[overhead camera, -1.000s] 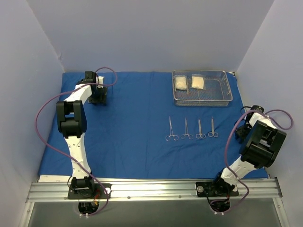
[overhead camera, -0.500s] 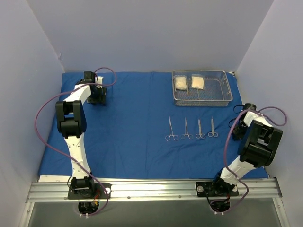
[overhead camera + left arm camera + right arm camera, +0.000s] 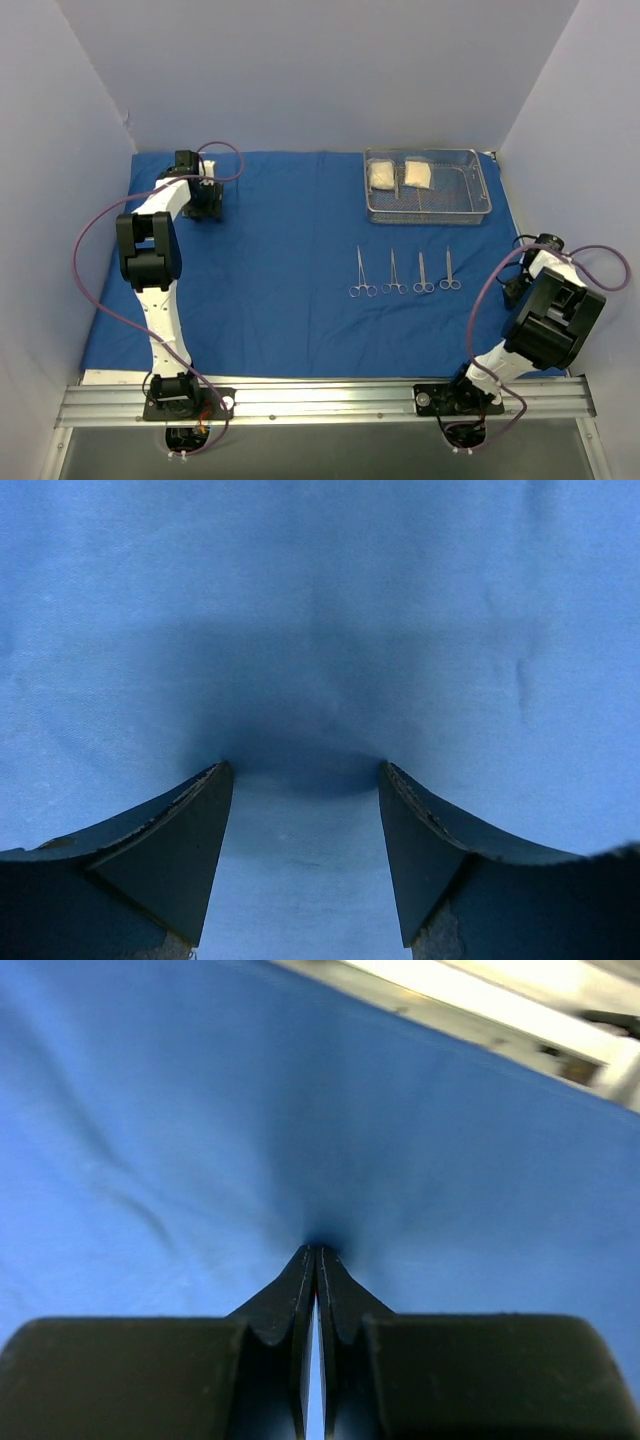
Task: Open and lay out the surgical kit
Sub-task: Smooth out the surgical kit at the center of the board.
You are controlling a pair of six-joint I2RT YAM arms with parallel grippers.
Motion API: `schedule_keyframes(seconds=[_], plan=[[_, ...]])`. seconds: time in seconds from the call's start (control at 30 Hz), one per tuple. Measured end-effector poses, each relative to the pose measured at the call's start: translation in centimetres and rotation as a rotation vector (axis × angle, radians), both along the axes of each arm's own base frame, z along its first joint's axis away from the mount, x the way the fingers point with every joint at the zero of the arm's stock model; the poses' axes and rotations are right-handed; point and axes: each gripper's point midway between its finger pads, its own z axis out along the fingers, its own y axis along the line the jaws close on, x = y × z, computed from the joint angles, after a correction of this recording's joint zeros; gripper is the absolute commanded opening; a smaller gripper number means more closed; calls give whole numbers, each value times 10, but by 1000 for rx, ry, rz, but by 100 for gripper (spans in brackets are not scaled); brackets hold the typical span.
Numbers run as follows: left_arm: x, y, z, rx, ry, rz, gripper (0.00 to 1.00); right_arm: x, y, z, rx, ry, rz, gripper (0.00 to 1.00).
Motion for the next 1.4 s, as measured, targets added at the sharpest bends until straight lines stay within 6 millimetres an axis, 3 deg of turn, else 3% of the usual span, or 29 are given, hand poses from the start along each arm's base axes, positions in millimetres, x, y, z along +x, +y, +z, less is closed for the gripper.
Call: schedule_keyframes(seconds=[0.17,0.23,0.27,0.3,0.43,0.53,0.67,0.8,0.9,0.97,1.03,1.17,1.4], plan=[[3,4,0,-1,-6,8,70,-9,-1,4,-2,22,19,2],[3,5,0,-2,-7,9,70,-3,3,9,-9,26,60,16],[4,5,0,-3,-7,9,70,5,5,13,-18,17,87,30],[4,5,0,-3,-8,9,70,15,8,18,-28,0,119,33],[4,5,0,-4,-7,9,70,59,22,44,-75,-118,232,40],[4,5,0,-5,-8,8,70,72,26,61,-100,-199,242,42],[4,5,0,-6,-8,8,70,73,26,58,-94,-202,232,44],[4,5,0,-6,-9,8,70,67,38,28,-32,-141,241,45],[4,5,0,-6,-9,8,70,58,50,-1,28,-73,258,43],[4,5,0,-5,-9,8,70,65,50,-2,21,-90,270,36],[5,6,1,-5,-10,8,70,65,50,-3,16,-84,270,21],[5,6,1,-5,-11,9,70,60,46,-4,9,-72,247,1],[5,7,1,-5,-11,10,70,59,43,-4,18,-85,207,0]])
